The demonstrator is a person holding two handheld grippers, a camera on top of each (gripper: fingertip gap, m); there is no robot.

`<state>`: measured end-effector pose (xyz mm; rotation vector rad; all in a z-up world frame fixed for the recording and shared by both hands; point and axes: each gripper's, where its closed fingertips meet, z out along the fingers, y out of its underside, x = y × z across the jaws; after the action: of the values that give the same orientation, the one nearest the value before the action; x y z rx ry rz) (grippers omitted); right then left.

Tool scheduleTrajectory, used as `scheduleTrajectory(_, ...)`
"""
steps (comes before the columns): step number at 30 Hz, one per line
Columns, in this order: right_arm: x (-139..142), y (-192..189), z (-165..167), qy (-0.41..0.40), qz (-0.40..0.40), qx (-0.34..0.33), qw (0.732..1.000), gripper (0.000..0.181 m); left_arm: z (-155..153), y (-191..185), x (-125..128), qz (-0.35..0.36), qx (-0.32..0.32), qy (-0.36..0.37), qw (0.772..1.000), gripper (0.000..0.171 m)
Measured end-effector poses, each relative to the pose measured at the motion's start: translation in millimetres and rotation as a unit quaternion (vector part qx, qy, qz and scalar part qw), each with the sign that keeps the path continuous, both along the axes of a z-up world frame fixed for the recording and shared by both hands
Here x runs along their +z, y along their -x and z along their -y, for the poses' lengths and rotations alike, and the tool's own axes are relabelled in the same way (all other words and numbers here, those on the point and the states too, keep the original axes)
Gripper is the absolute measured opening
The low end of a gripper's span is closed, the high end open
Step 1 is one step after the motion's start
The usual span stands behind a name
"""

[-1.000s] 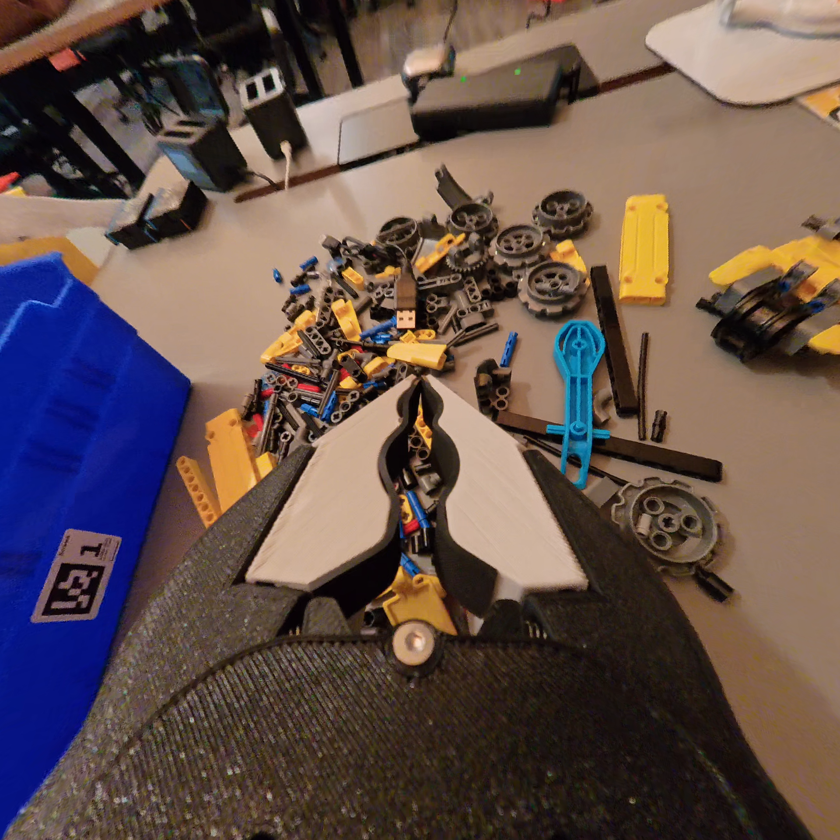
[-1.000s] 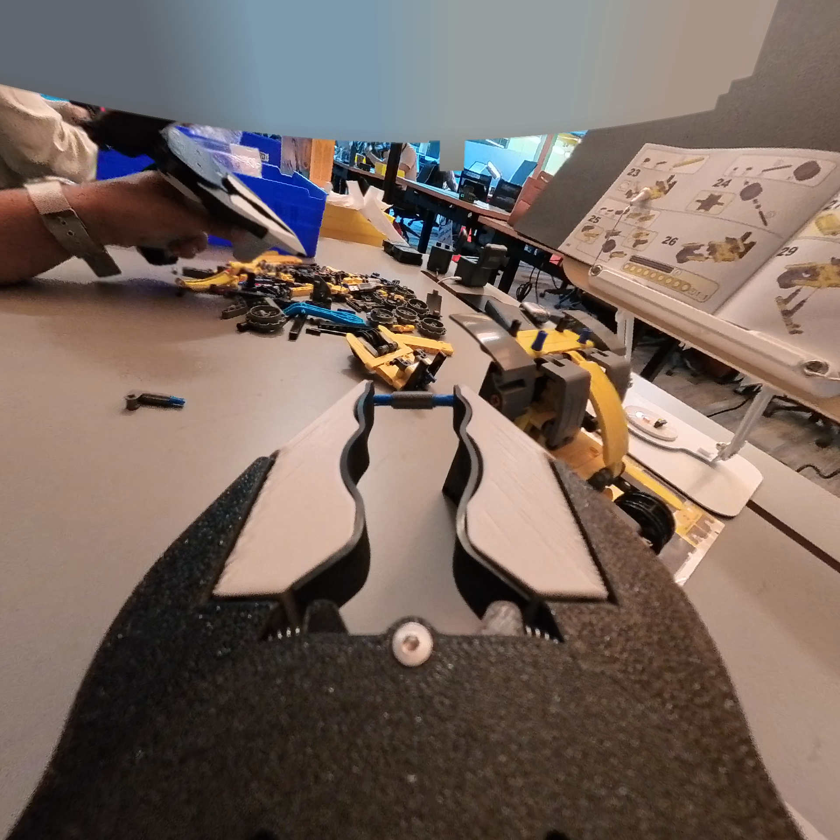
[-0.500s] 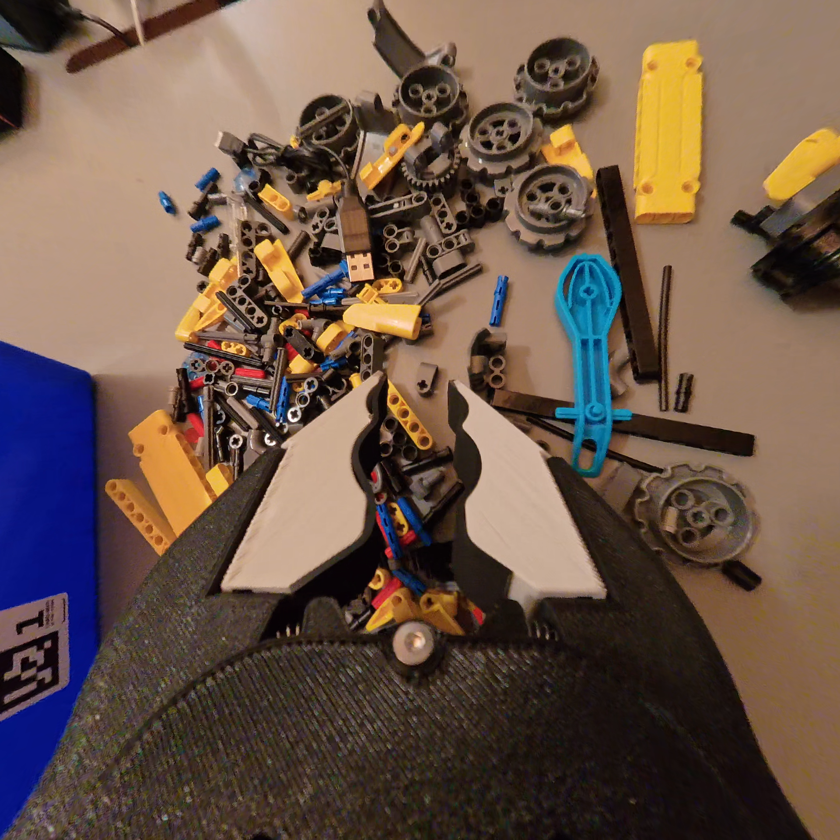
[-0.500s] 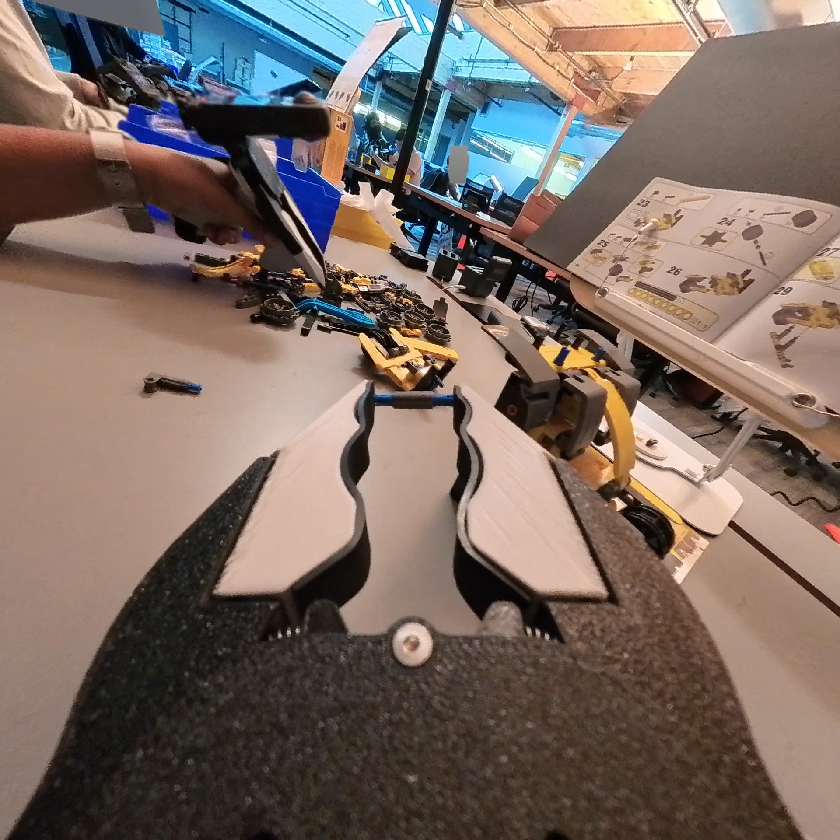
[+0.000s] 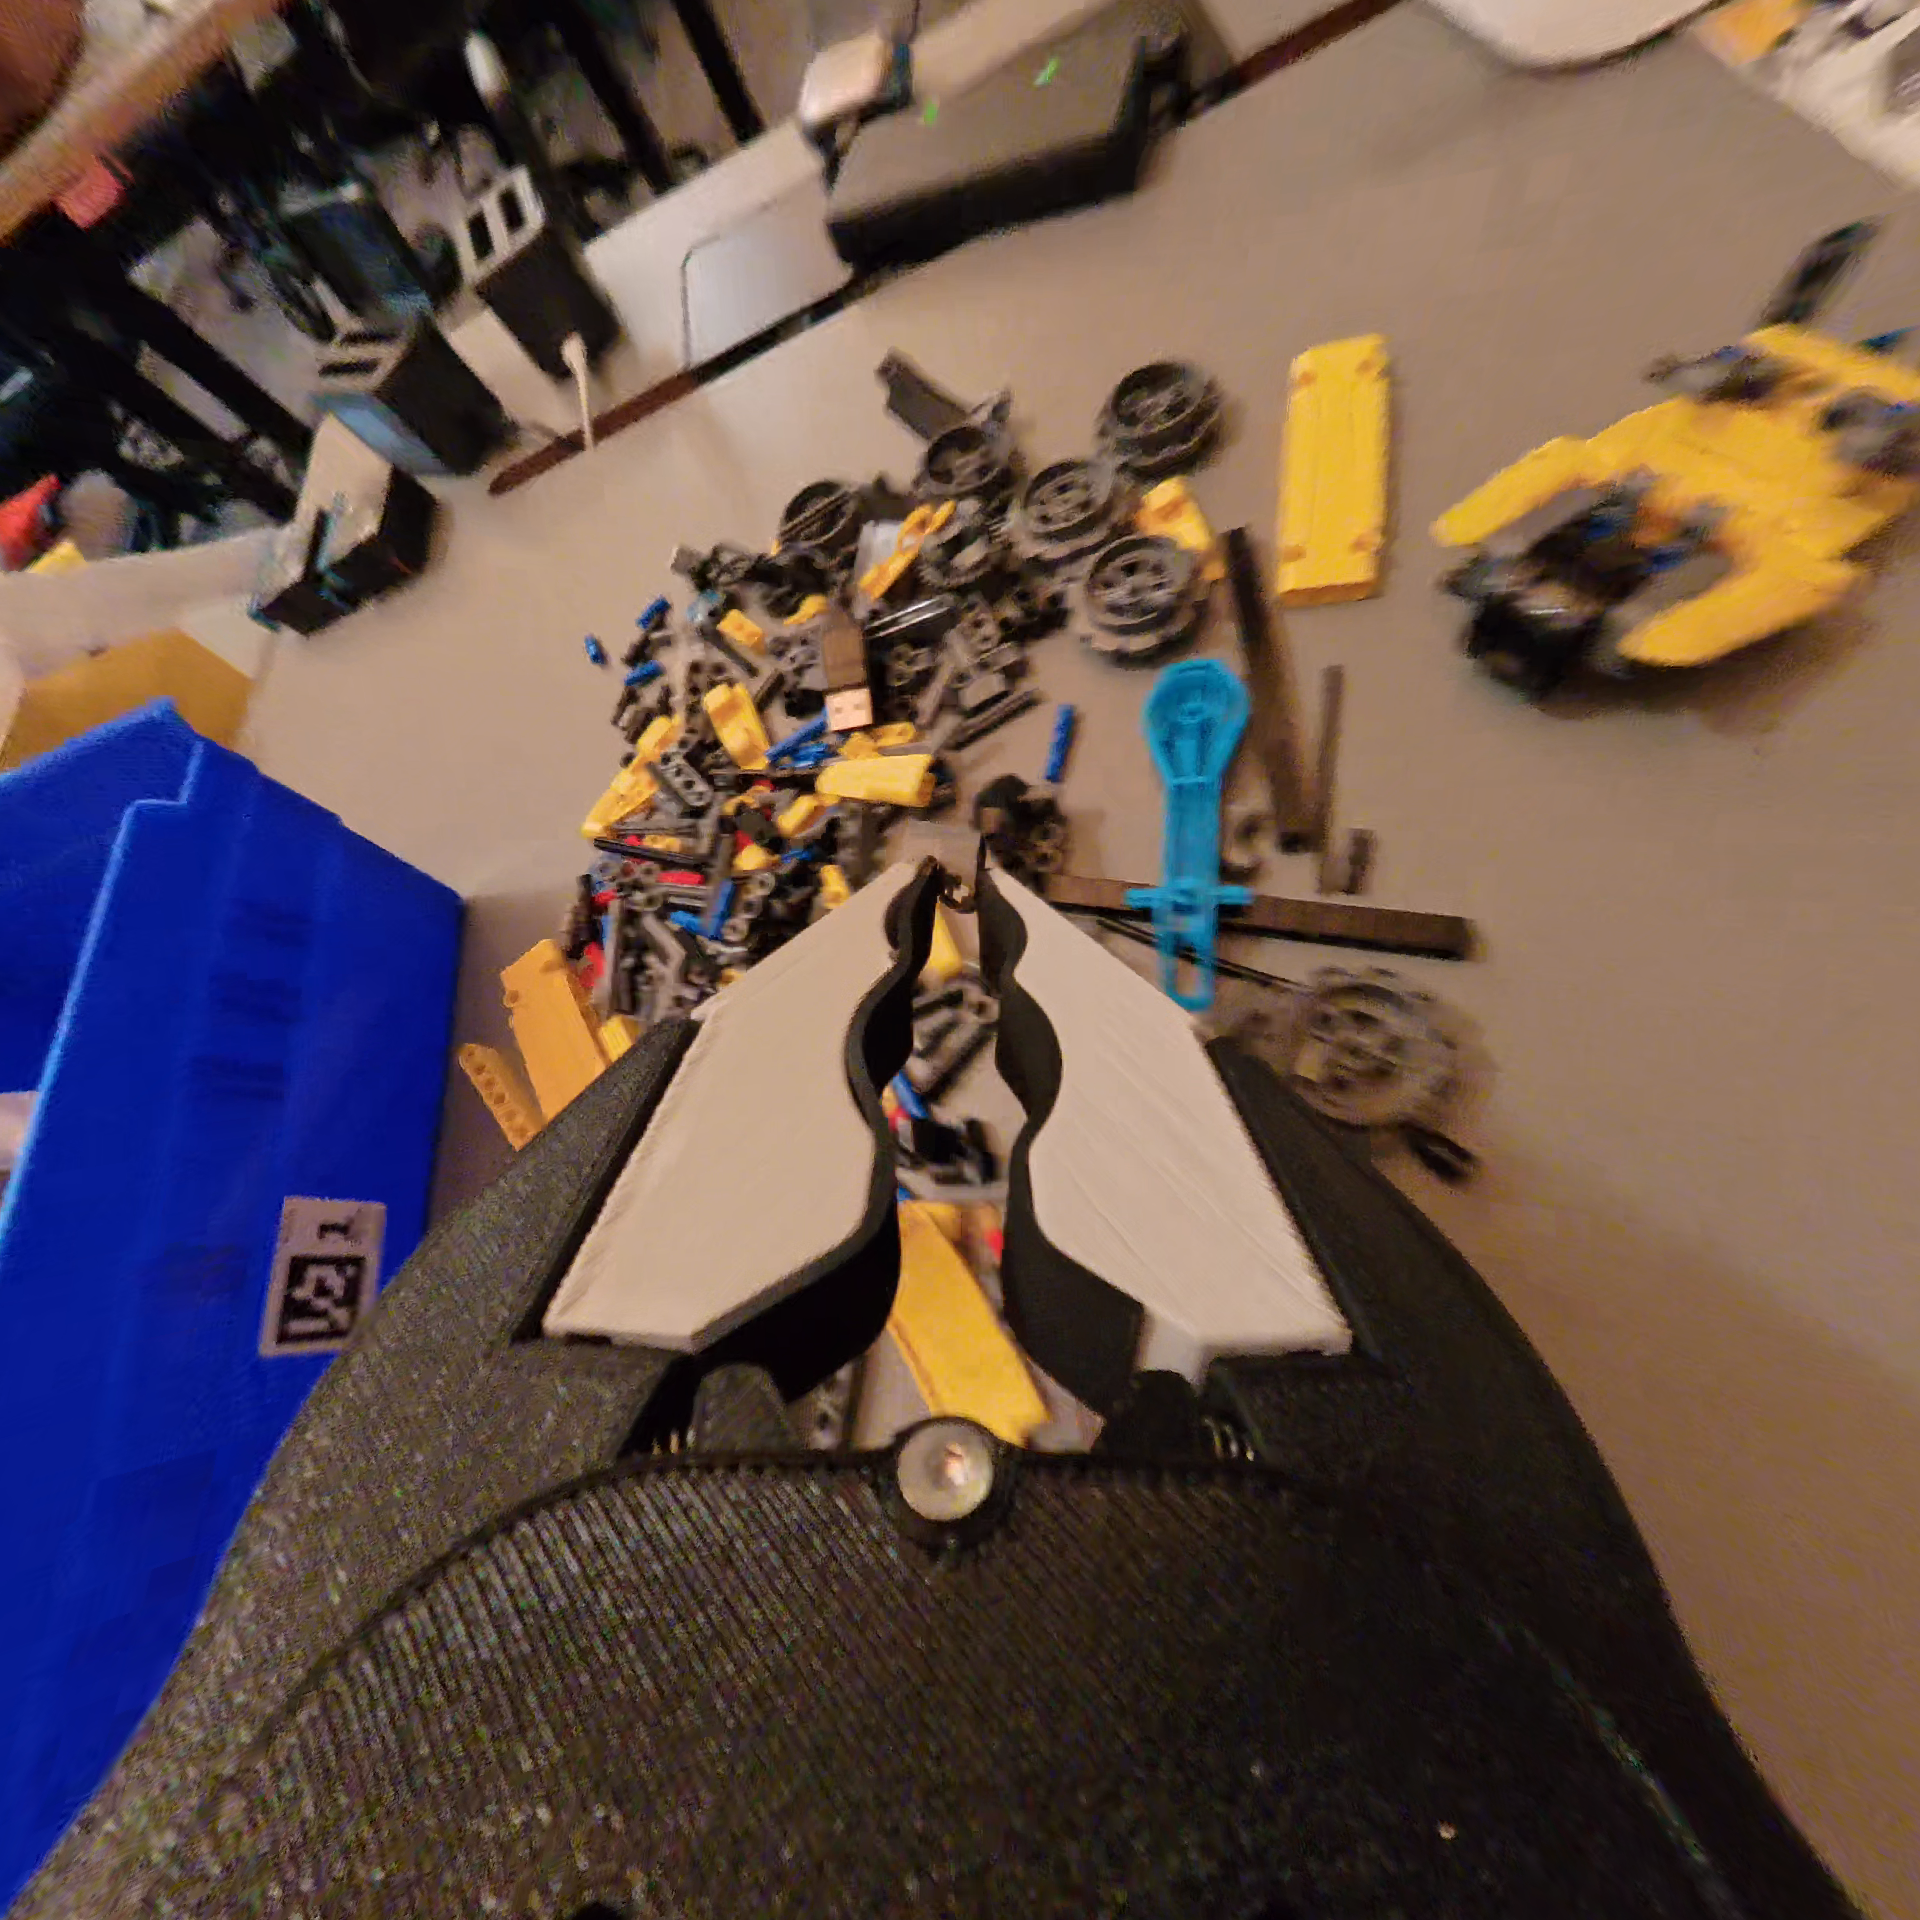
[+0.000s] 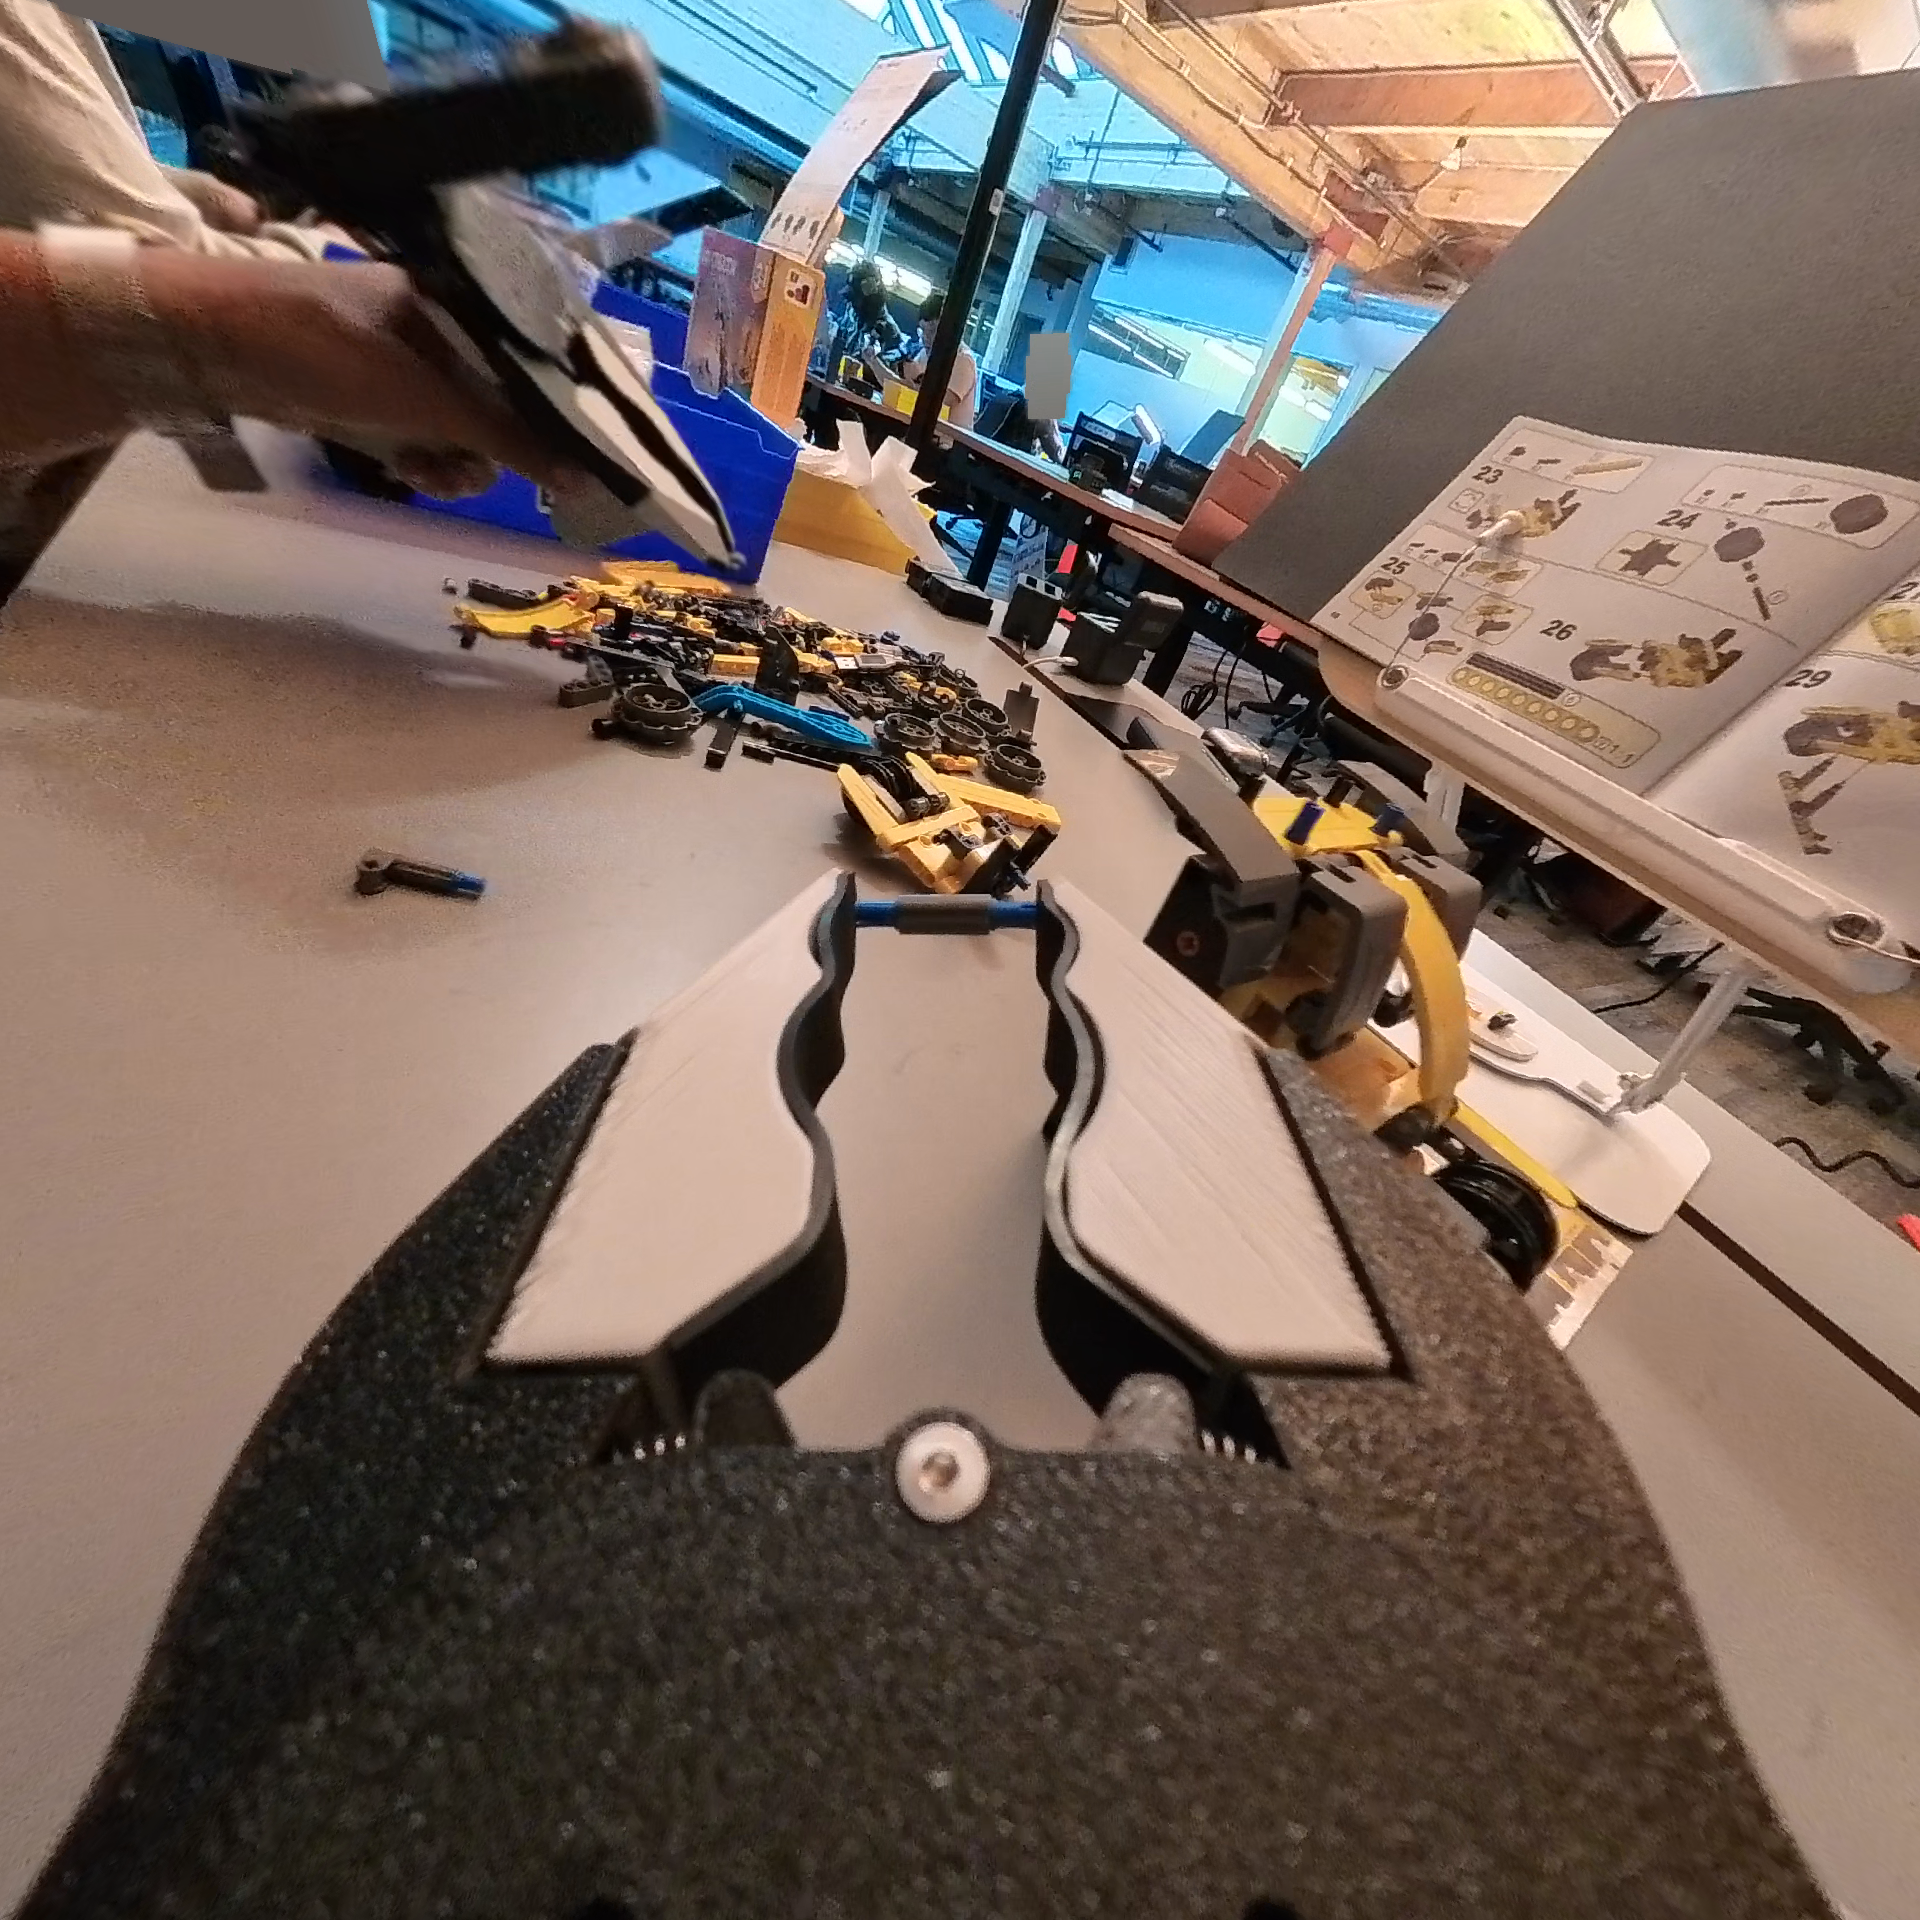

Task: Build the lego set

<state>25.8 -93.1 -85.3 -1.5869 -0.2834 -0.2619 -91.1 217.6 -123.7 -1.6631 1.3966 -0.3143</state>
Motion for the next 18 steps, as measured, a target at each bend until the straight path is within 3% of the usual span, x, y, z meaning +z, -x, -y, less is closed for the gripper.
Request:
scheduleTrajectory(3,0,3,-1,0.001,0.0,0.004,1.0,0.034,74,9,1,0.036,-0.062,0.073,0.995,0.003)
scheduleTrajectory(9,-9,12,-3,0.041,-0.035,0.033,0.998,0.034,227,40,-25,0.047,-0.17,0.231,0.957,0.003)
scheduleTrajectory(11,-14,23,-3,0.065,-0.053,0.054,0.995,0.034,251,46,-35,0.04,-0.178,0.237,0.954,0.003)
scheduleTrajectory(15,-22,53,-1,0.096,-0.042,0.105,0.989,0.034,270,48,-46,0.021,-0.206,0.159,0.965,0.005)
scheduleTrajectory(18,-26,66,1,0.104,-0.022,0.121,0.987,0.034,289,44,-53,0.015,-0.23,0.184,0.955,0.005)
